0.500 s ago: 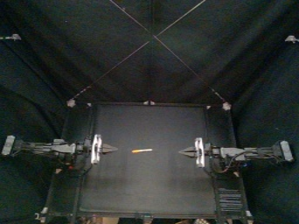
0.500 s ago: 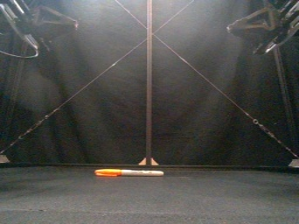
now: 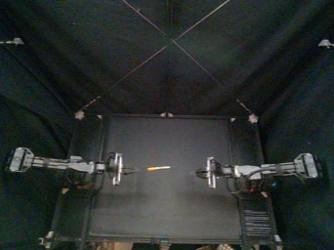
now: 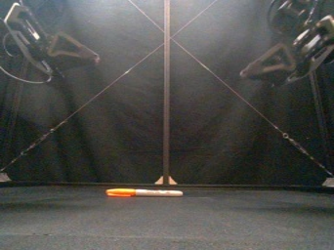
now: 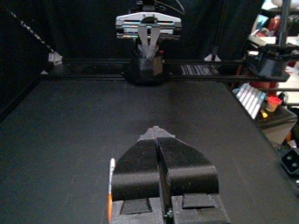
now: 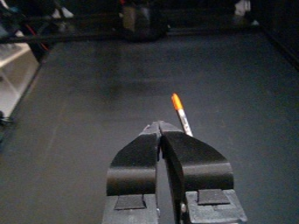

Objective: Uncap the pen

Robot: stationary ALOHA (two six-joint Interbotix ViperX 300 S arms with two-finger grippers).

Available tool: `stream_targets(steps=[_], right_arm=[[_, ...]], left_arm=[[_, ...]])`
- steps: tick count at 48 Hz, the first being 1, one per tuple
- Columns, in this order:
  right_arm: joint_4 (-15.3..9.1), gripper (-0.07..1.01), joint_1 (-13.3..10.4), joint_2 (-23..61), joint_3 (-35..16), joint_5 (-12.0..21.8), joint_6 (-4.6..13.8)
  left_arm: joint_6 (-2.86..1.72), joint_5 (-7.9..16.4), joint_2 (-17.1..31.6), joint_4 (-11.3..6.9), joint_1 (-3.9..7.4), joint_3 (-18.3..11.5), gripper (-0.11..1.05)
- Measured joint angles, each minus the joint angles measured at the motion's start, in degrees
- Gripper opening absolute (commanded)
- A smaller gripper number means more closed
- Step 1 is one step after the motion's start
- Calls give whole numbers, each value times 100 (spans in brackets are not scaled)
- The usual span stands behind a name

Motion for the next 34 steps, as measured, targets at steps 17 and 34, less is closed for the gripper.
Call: stream_targets(steps=[17, 34], right_arm=[[-492, 76, -554, 2417, -1371, -9, -9], [-791, 89, -536, 3832, -2461, 264, 79]], left_arm=[[0, -97, 369, -9, 88, 0, 49], [0, -105, 378, -9, 132, 0, 58]])
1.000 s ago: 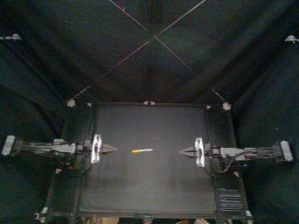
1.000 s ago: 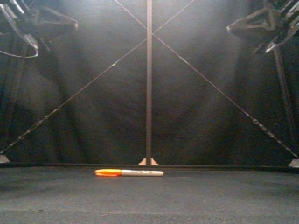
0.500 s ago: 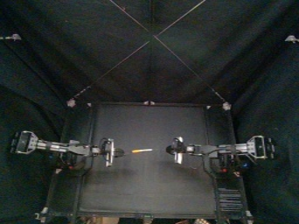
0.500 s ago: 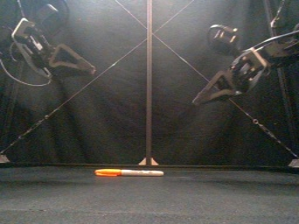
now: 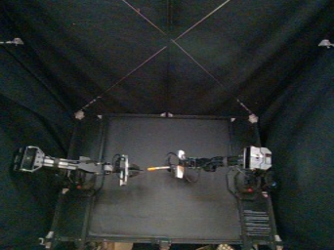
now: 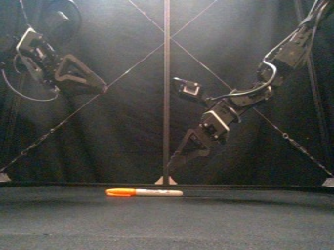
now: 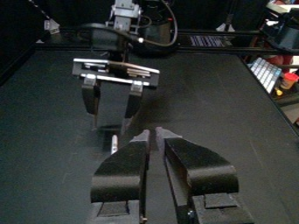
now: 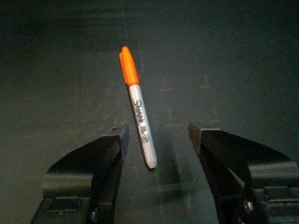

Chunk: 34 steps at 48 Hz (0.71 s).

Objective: Uncap the pen

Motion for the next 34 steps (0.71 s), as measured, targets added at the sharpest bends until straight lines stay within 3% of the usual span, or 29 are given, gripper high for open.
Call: stream_targets(steps=[7, 14, 19, 26, 31, 34], right_arm=[[0, 84, 9, 255, -141, 105, 0], [9, 62, 18, 299, -167, 202, 44], [9, 53, 26, 299, -167, 281, 35], [26, 52, 35, 202, -158, 448, 70], [53, 52, 97, -79, -79, 545, 79], [62, 52, 158, -343, -26, 589, 62]], left_arm=[[0, 9, 0, 0, 18, 9, 58], [-9, 0, 0, 0, 26, 9, 59], [-18, 9, 35, 0, 62, 0, 59], [-18, 141, 246, -18, 158, -149, 65], [-18, 369, 492, -18, 264, -352, 73], [9, 536, 659, -9, 316, -483, 77]])
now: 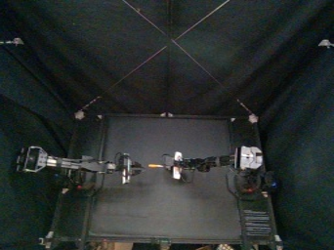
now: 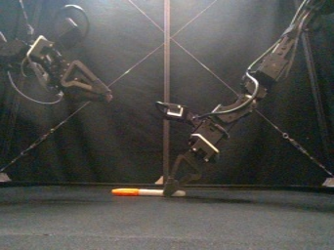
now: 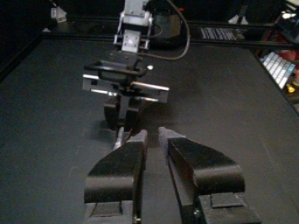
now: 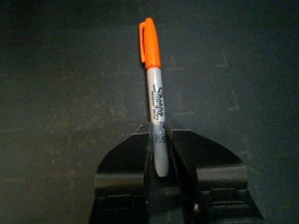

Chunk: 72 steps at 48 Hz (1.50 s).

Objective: Uncap the pen

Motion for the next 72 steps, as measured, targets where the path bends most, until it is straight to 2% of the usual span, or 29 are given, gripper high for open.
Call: stream_targets(steps=[7, 9, 14, 17, 20, 24, 30, 32, 39, 48, 53, 72], right_arm=[[0, 52, 149, -457, 167, 18, 26], [0, 52, 185, -545, 211, 18, 9], [-9, 52, 281, -633, 308, 18, 9], [-9, 52, 325, -650, 334, 26, 9], [0, 52, 343, -650, 343, 18, 9], [0, 52, 369, -650, 343, 18, 9], [0, 52, 387, -686, 343, 26, 9], [9, 52, 396, -694, 352, 18, 9], [9, 52, 387, -729, 387, 26, 0], [0, 52, 387, -826, 396, 18, 0], [0, 52, 396, -844, 396, 18, 0], [0, 52, 387, -861, 439, 18, 9]], left_arm=[[18, 352, 387, 123, 53, -308, 82], [35, 413, 475, 167, 70, -369, 83], [35, 501, 624, 202, 141, -492, 83], [18, 589, 729, 220, 176, -571, 83], [35, 729, 861, 246, 176, -650, 83], [35, 1028, 1090, 308, 176, -800, 83], [26, 1292, 1424, 325, 167, -1020, 83], [35, 1327, 1494, 316, 158, -1063, 83], [18, 1354, 1591, 325, 149, -1134, 83], [0, 1371, 1828, 176, 149, -1151, 82], [9, 1371, 1951, 141, 149, -1178, 81], [9, 1362, 1872, 132, 132, -1213, 81]])
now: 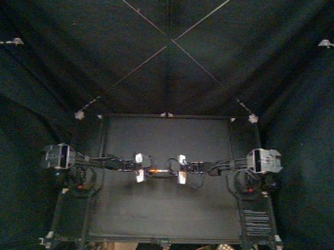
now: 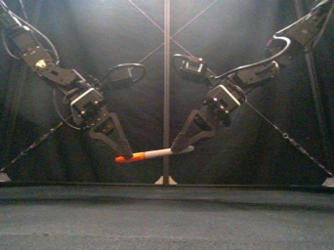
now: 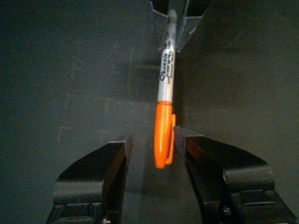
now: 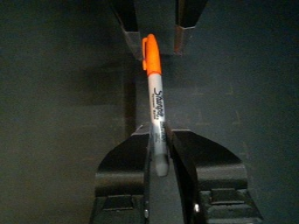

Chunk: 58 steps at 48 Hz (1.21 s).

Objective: Uncap the pen

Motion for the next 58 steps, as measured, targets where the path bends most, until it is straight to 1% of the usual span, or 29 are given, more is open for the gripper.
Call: stream_targets(steps=[5, 6, 7, 12, 15, 16, 19, 21, 22, 26, 28, 29, 31, 34, 35, 36, 37, 38, 40, 41, 43, 44, 47, 48, 50, 52, 54, 55, 58], right_arm=[[0, 52, 0, -18, 0, -9, -9], [-9, 52, 0, -18, 0, -9, -9], [-9, 52, 0, -18, 0, -9, -18], [-9, 52, 0, -9, 0, -9, -18], [-9, 52, 0, -18, 9, -9, -18], [-9, 52, 0, -18, 9, -9, -18], [-18, 52, 0, -18, 9, -18, -26], [-18, 52, 0, -18, 0, -9, -18], [-18, 52, 0, -18, 9, -18, -18], [-18, 52, 0, -18, 0, -18, -26], [-18, 52, 0, -18, 0, -18, -18], [-18, 52, 0, -18, 9, -18, -18], [-18, 52, 0, -18, 9, -18, -18], [-26, 52, 0, -18, 9, -26, -18], [-26, 52, 0, -18, 9, -26, -18], [-26, 52, 0, -18, 0, -35, -18], [-26, 52, 0, -18, 0, -44, -18], [-35, 52, -9, -18, 0, -53, -18], [-26, 52, 0, -18, 0, -53, -18], [-35, 52, -9, -18, 0, -53, -18], [-26, 52, 0, -18, 9, -53, -18], [-35, 52, 0, -18, 9, -53, -26], [-26, 52, 0, -18, 9, -62, -18], [-26, 52, 0, -18, 9, -62, -18], [-35, 52, 0, -9, 0, -79, -18], [-35, 52, 0, -18, 9, -88, -26], [-35, 52, 9, -18, 9, -88, -18], [-35, 52, 0, -18, 9, -88, -18], [-35, 52, 0, -18, 44, -97, -18]], left_arm=[[0, -9, 35, -35, -62, -26, 81], [9, 0, 44, -44, -62, -35, 81], [0, 0, 44, -44, -70, -35, 81], [0, -9, 62, -44, -88, -53, 81], [0, -26, 44, -44, -132, -70, 81], [-18, -35, 44, -44, -149, -70, 81], [-18, -44, 26, -53, -220, -79, 81], [0, -44, 18, -53, -255, -70, 81], [-9, -44, 18, -53, -281, -70, 81], [-9, -44, 18, -70, -334, -70, 81], [-9, -53, 26, -123, -334, -70, 81], [0, -44, 26, -132, -343, -70, 81], [-9, -44, 26, -158, -334, -62, 81], [0, -44, 44, -158, -316, -62, 81], [-9, -44, 53, -158, -316, -62, 81], [0, -44, 79, -158, -308, -62, 80], [-9, -44, 88, -158, -308, -62, 80], [0, -44, 114, -158, -299, -62, 80], [-9, -44, 141, -158, -290, -62, 79], [0, -53, 149, -158, -290, -62, 78], [-9, -44, 167, -158, -290, -62, 75], [0, -44, 176, -158, -290, -62, 73], [0, -44, 176, -158, -272, -62, 65], [-9, -44, 176, -158, -264, -62, 62], [0, -44, 176, -158, -255, -62, 56], [9, -44, 176, -149, -264, -62, 53], [9, -44, 176, -158, -246, -62, 50], [18, -44, 176, -158, -229, -62, 49], [26, -44, 176, -158, -193, -62, 49]])
